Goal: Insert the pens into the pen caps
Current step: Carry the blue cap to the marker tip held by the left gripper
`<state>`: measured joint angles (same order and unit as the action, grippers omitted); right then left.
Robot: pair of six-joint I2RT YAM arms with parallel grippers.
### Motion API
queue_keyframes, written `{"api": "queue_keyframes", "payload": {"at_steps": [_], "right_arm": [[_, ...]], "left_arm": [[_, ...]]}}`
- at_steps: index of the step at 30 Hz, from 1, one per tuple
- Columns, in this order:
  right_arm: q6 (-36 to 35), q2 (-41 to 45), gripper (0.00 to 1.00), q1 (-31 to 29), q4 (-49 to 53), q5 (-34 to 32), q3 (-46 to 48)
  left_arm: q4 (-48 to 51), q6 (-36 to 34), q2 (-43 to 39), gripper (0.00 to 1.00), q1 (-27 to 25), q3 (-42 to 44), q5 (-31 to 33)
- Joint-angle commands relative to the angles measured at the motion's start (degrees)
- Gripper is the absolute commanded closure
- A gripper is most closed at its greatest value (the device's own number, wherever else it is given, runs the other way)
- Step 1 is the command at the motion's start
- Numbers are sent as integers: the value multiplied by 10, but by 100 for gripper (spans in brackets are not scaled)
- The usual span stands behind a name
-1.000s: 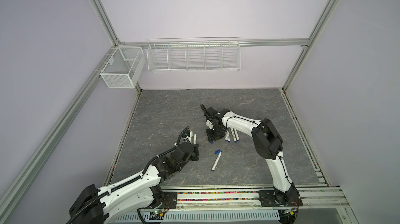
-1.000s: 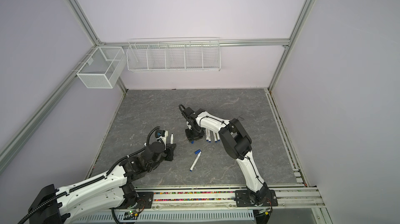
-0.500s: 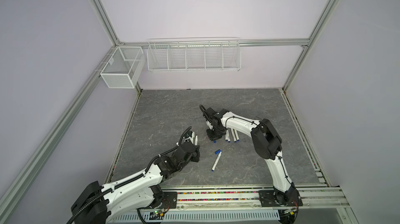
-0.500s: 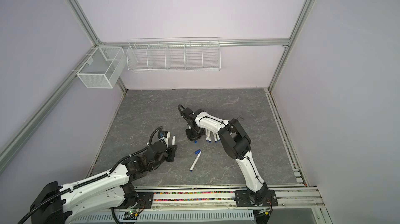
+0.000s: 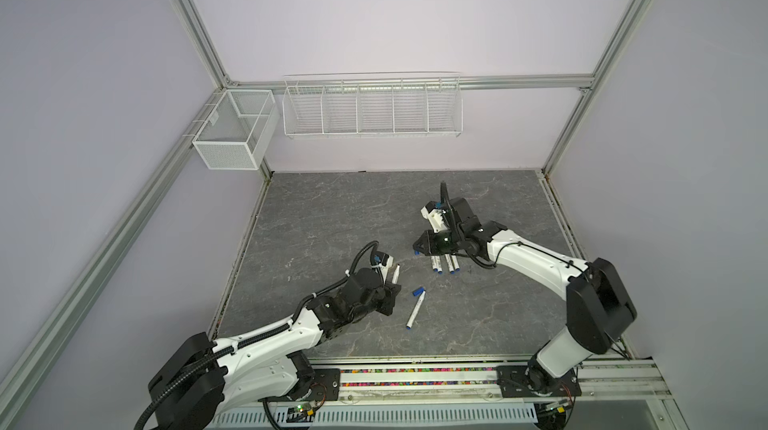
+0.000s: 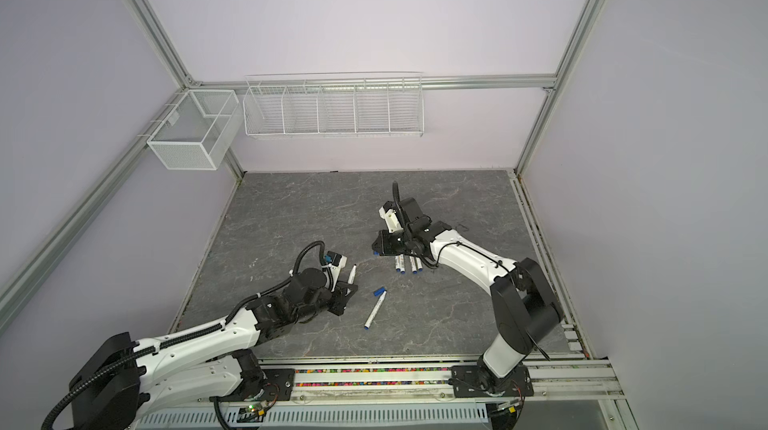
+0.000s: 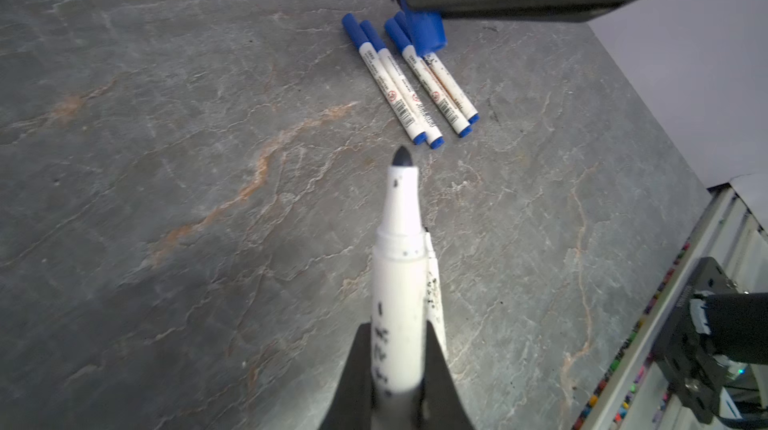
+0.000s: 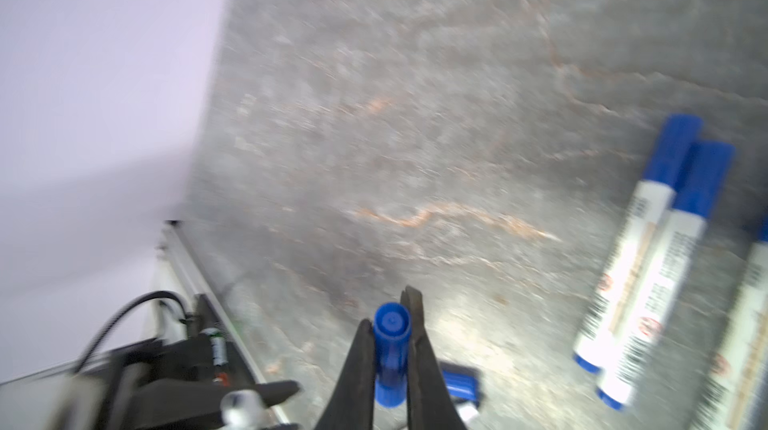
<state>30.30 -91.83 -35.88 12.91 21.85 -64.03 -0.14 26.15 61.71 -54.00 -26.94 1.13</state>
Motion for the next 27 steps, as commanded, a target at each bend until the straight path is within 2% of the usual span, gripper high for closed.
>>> {"api": "queue_keyframes", "payload": {"at_steps": [1,7,27], "right_arm": [[46,28,90,-2,-126,71,49],[48,57,90,-2,-162,97,72],[-24,69,90,0,-89,134,61]], "left_arm": [[-42,-18,12,100,2,-27,-31],[-51,-17,40,100,1,-44,-41],[-63,-12,49,100,1,-52,-27]]}}
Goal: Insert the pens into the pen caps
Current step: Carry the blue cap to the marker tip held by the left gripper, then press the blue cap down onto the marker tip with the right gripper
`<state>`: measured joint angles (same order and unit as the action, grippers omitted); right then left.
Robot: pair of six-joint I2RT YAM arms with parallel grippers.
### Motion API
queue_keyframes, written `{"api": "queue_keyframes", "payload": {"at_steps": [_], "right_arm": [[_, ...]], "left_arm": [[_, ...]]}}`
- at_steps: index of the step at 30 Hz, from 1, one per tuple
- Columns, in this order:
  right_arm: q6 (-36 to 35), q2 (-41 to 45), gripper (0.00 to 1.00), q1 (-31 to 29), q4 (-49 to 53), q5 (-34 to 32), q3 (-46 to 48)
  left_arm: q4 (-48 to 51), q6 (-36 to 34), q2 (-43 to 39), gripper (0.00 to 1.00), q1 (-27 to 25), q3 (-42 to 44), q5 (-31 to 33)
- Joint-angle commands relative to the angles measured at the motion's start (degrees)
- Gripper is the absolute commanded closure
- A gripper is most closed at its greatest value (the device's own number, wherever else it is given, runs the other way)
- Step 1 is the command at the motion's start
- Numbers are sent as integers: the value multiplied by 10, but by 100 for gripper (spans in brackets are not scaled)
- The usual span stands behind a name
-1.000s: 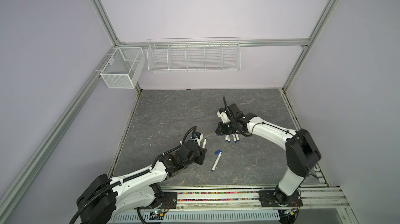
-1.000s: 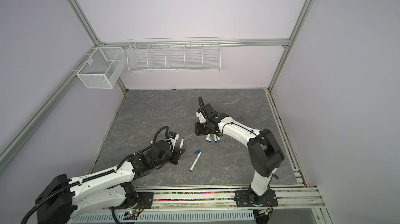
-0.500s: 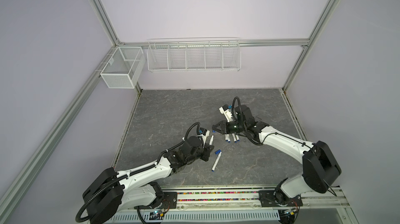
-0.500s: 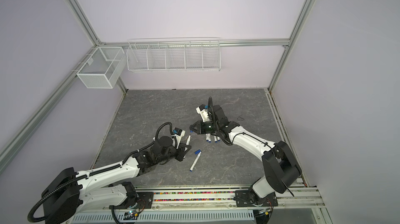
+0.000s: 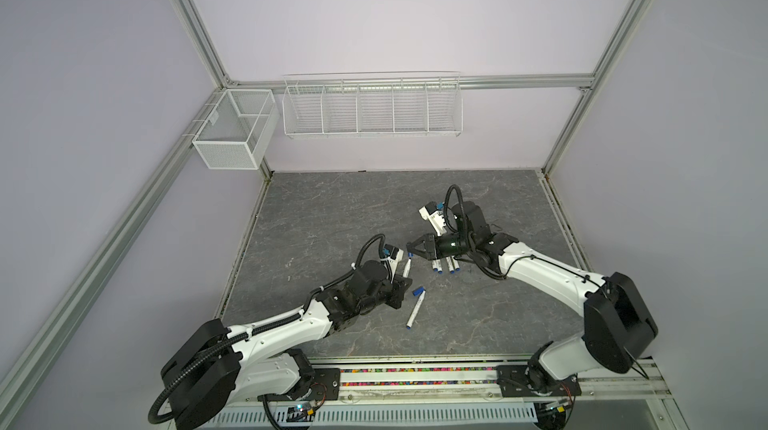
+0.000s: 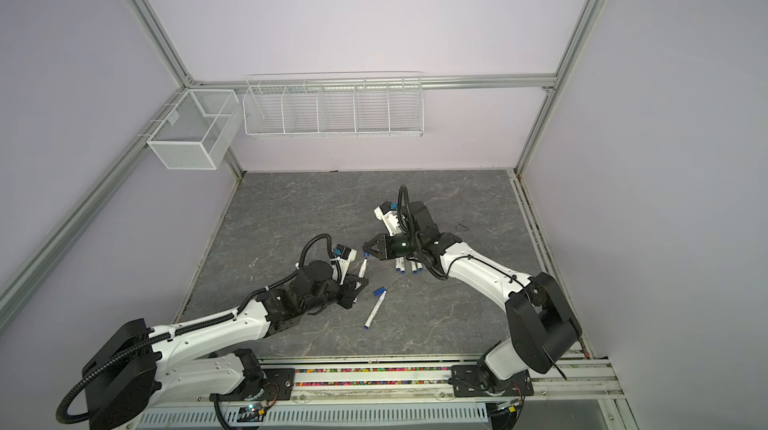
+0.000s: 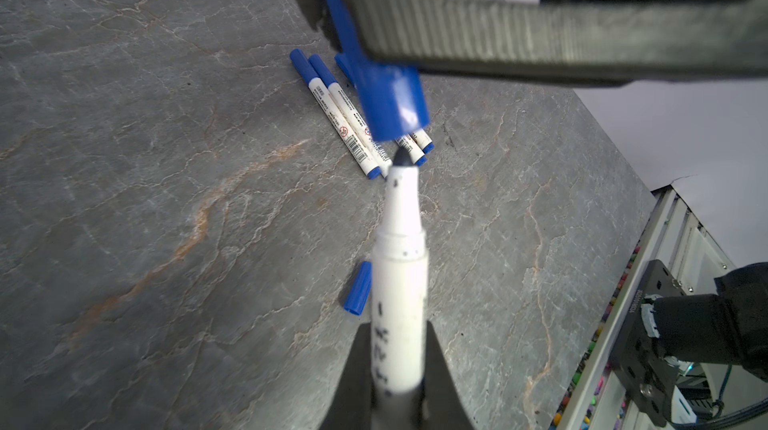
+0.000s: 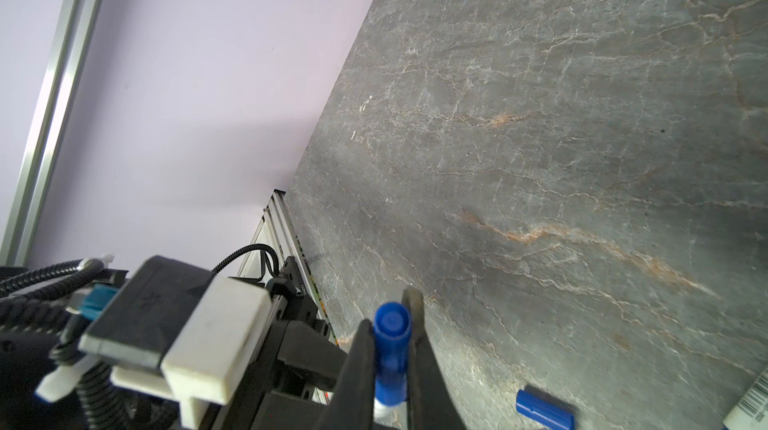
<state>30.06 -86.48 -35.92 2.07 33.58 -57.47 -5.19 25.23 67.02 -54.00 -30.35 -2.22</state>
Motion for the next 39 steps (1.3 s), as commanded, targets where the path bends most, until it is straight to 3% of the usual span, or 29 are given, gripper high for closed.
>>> {"api": "queue_keyframes", "payload": {"at_steps": [1,18,30,34,39], "right_arm": [[-25,18,90,-1,23,18,-4],[-78,25,90,0,99,79,-16],[-91,40,91,14,187,173,-21],[-63,49,91,16,187,208,2],[-88,69,91,15,225,198,15]], "left_arm": [[-12,-2,-4,100,1,-17,6],[-52,2,-27,100,1,-11,22],[-71,-2,-35,100,2,-23,24],[-75,-3,-32,100,2,-25,23],[-70,-12,-24,100,2,-34,15]]}}
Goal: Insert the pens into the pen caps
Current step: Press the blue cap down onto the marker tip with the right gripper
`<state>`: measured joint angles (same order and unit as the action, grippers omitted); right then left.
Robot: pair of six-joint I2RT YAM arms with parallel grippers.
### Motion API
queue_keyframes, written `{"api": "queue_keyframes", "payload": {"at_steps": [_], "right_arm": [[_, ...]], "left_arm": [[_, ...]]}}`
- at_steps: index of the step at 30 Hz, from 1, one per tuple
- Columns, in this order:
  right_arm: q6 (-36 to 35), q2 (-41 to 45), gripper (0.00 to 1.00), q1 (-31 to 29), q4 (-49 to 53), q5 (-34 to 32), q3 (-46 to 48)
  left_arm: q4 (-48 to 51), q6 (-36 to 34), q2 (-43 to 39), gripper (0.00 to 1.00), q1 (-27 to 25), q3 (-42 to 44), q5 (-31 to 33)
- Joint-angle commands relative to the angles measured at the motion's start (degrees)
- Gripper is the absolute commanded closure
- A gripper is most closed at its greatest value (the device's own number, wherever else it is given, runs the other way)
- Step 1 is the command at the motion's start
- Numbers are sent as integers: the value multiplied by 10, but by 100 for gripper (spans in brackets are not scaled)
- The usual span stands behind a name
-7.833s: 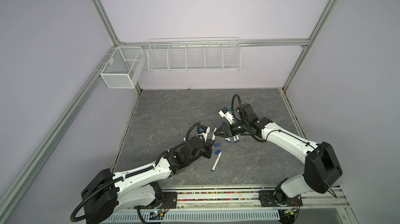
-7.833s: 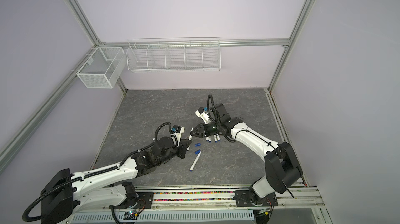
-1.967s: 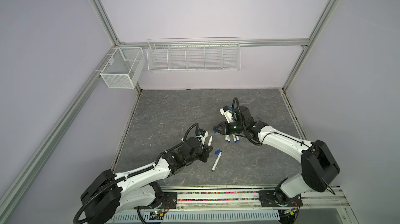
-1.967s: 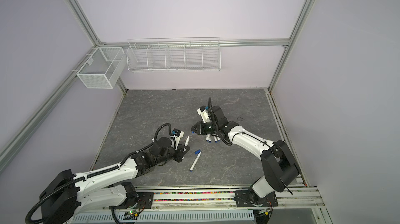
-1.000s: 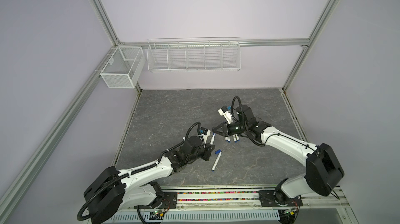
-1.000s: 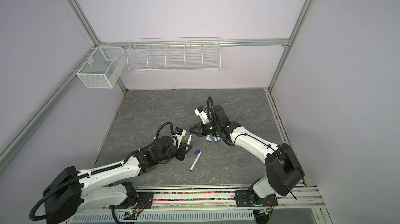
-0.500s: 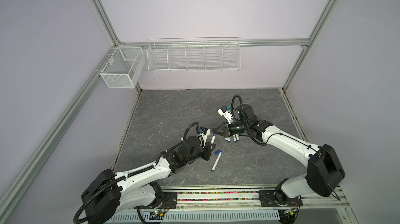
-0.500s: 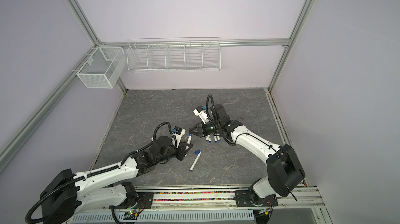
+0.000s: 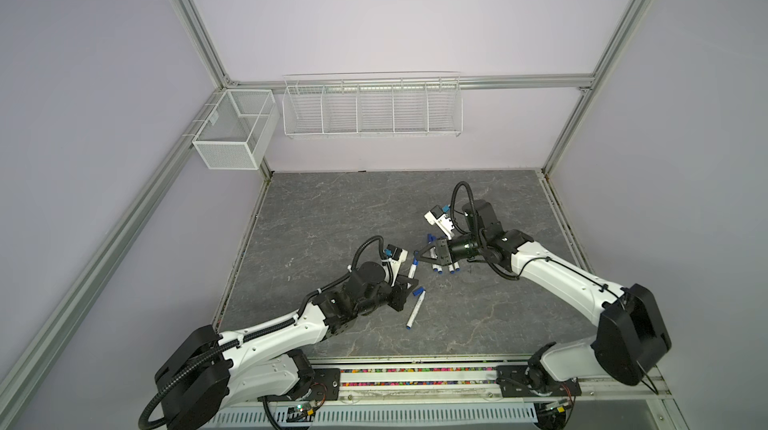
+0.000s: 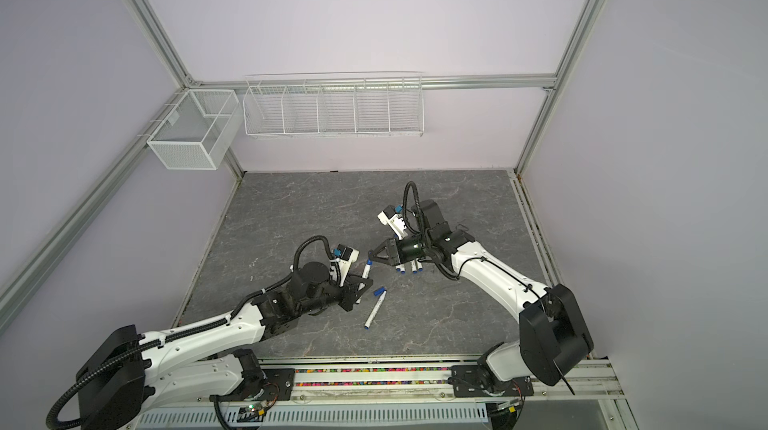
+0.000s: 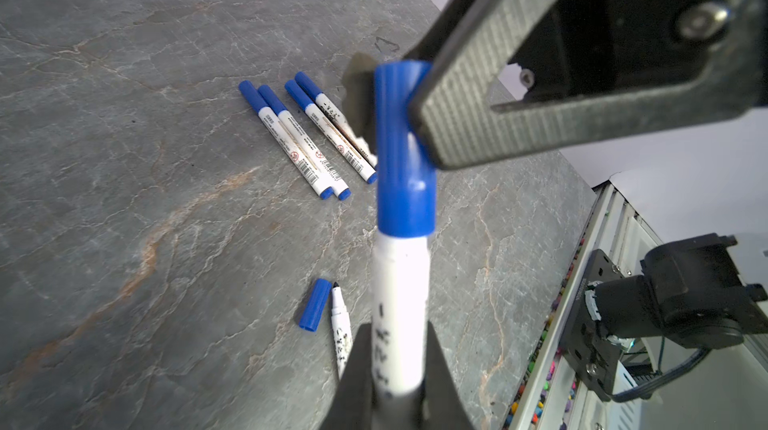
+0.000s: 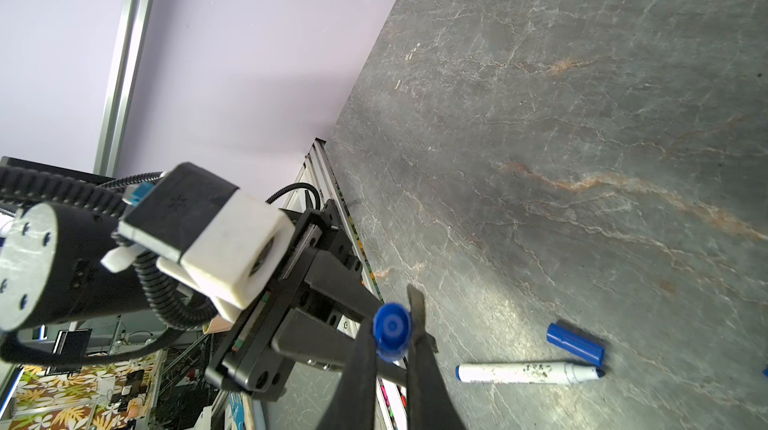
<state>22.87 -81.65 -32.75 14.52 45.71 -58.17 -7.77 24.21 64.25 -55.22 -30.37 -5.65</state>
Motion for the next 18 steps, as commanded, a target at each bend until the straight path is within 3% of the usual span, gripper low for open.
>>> {"api": "queue_keyframes", "payload": {"at_steps": [1,18], "right_arm": [[-19,23,91,-17,104,76,22],[-64,-14,93,-59,181,75,17]], "left_arm": [[-39,-6,7,100,14,-37,47],[-15,-66,45,100,15,-104,22]]}}
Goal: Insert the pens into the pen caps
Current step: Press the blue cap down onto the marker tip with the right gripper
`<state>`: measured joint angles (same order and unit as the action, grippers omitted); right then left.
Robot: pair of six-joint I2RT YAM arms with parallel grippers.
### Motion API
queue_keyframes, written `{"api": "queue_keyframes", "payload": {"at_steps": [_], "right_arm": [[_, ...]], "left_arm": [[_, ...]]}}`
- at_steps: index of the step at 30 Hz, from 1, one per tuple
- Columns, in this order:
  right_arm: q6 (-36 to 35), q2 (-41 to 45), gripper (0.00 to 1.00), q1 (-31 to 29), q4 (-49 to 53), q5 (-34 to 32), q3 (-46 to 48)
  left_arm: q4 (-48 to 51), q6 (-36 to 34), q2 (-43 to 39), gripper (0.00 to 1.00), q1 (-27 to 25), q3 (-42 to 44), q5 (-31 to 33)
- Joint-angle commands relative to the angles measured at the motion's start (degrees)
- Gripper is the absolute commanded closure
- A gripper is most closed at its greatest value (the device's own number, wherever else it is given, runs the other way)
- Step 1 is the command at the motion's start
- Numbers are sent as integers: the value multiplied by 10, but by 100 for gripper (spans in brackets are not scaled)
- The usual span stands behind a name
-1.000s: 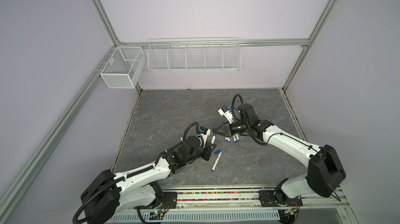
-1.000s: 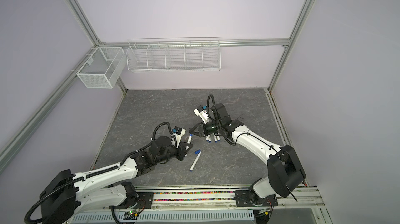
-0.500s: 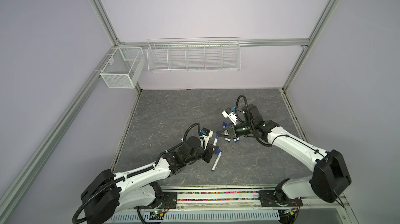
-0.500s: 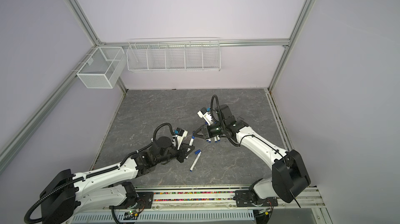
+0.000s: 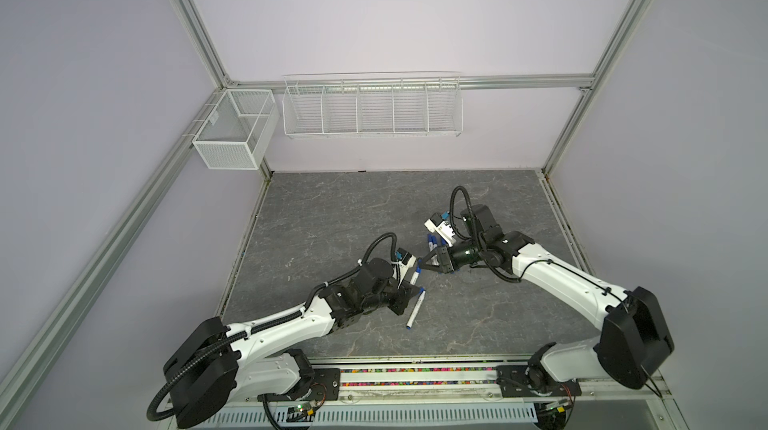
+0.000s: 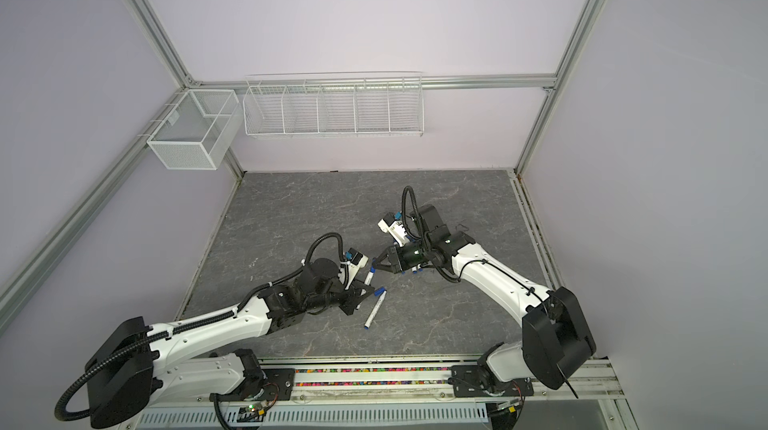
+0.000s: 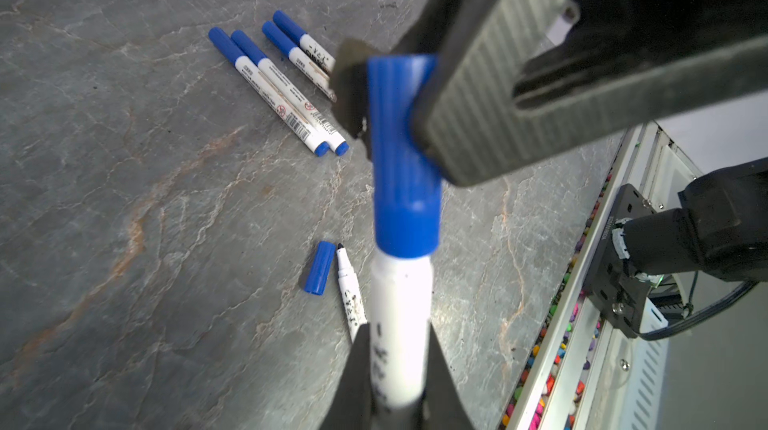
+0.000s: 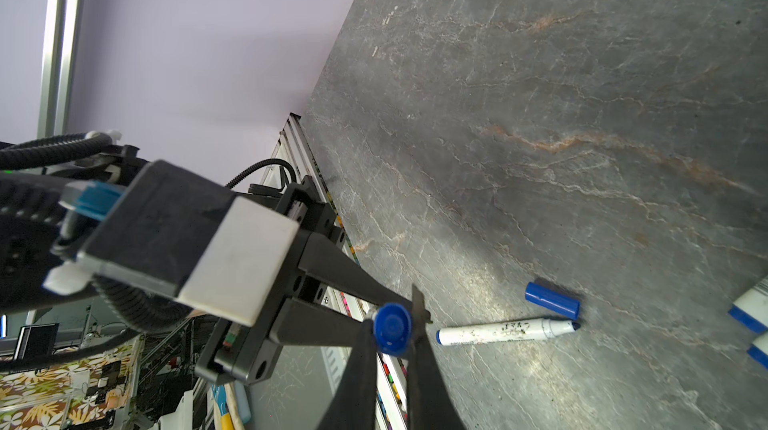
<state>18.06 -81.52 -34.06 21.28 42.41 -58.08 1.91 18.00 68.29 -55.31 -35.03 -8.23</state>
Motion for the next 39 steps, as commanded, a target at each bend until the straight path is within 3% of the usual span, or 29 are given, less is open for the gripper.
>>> {"api": "queue_keyframes", "payload": {"at_steps": [1,10,31,36,39], "right_arm": [[-16,-18,93,-46,112,109,16],[0,-28,93,-42,98,128,17],[45,40,93,-39,58,195,61],[27,67,93,-42,69,193,66],[-23,74,93,-47,127,152,47]], "left_arm": [[-117,-5,6,100,16,-62,47],[-134,-20,18,100,16,-108,23],[-165,-13,-49,100,22,-104,-51],[-173,-13,-54,100,24,-101,-44],[-185,-23,-53,100,24,-95,-22]]}}
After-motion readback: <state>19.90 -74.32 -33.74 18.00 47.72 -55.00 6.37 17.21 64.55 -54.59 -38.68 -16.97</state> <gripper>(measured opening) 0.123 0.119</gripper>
